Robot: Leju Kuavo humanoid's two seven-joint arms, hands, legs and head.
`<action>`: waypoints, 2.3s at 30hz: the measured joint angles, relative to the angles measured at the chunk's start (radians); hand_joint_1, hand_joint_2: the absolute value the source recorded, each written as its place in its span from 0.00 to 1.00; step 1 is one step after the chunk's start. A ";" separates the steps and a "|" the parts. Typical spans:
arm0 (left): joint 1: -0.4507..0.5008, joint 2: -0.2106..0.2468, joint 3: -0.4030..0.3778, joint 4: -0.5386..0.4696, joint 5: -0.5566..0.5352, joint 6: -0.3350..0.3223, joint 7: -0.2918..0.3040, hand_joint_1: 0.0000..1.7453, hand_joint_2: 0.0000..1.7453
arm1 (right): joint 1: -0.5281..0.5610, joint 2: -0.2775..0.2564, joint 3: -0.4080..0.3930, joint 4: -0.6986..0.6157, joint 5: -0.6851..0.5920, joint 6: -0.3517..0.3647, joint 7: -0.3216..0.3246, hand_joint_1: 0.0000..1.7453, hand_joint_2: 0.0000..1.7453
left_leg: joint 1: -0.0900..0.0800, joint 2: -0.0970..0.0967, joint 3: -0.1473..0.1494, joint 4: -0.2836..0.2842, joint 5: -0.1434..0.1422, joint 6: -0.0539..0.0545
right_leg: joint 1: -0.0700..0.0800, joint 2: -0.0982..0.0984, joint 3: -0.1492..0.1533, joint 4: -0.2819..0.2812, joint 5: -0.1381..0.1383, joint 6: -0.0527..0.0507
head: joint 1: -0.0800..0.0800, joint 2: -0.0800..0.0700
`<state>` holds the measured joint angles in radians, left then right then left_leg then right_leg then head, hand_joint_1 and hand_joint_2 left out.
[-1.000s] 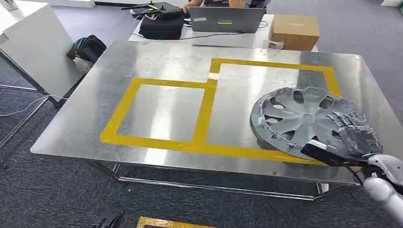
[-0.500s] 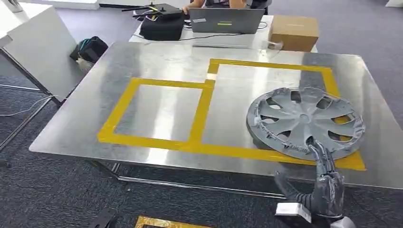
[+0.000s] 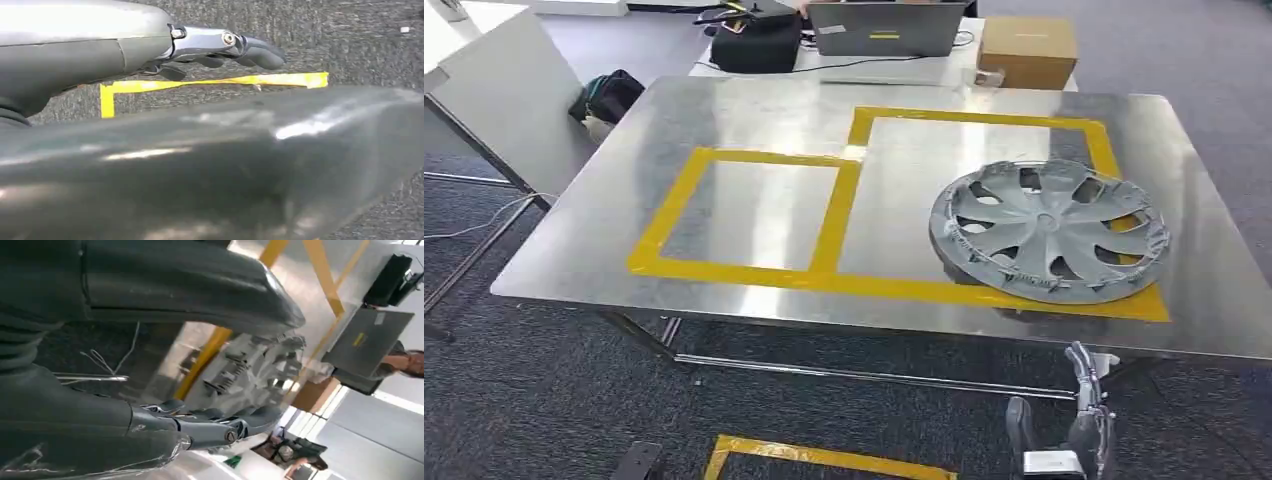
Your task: Take the parts from the cabinet and place them on the table.
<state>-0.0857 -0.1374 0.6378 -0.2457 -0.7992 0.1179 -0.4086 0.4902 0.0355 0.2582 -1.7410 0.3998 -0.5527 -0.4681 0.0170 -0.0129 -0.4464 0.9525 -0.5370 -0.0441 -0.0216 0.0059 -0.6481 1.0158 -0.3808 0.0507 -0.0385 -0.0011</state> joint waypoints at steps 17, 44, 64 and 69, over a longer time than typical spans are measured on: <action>0.008 -0.001 0.016 0.000 -0.035 0.054 -0.014 0.00 0.00 | 0.009 0.127 -0.178 0.129 0.001 0.178 -0.079 0.00 0.00 | -0.043 -0.062 -0.175 0.016 0.180 0.064 | 0.032 0.068 0.206 -0.049 -0.162 -0.027 | 0.008 0.000; 0.051 -0.007 0.086 -0.001 -0.055 0.026 -0.105 0.00 0.00 | -0.149 0.300 -0.628 0.501 0.019 0.183 -0.176 0.00 0.00 | -0.033 -0.056 -0.135 0.007 0.132 0.062 | 0.033 0.010 0.081 0.147 -0.136 -0.029 | 0.002 0.000; 0.065 -0.015 0.123 -0.023 -0.156 0.034 -0.077 0.00 0.00 | -0.213 0.317 -0.722 0.628 0.009 0.231 -0.130 0.00 0.00 | -0.011 0.081 -0.094 0.028 0.086 0.021 | 0.030 -0.136 0.197 -0.044 -0.142 -0.015 | -0.006 0.000; 0.069 -0.017 0.150 -0.028 -0.182 0.032 -0.079 0.00 0.00 | -0.274 0.317 -0.868 0.790 0.087 0.267 -0.124 0.00 0.00 | -0.010 0.019 -0.104 0.022 0.094 0.054 | 0.019 -0.019 0.106 0.151 -0.255 0.006 | 0.007 0.000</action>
<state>-0.0168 -0.1545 0.7877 -0.2735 -0.9815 0.1503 -0.4879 0.2159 0.3525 -0.6102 -0.9508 0.4867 -0.2861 -0.5920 0.0069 0.0062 -0.5499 0.9749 -0.4432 0.0101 -0.0025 -0.0135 -0.5422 1.1668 -0.6355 0.0562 -0.0313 -0.0011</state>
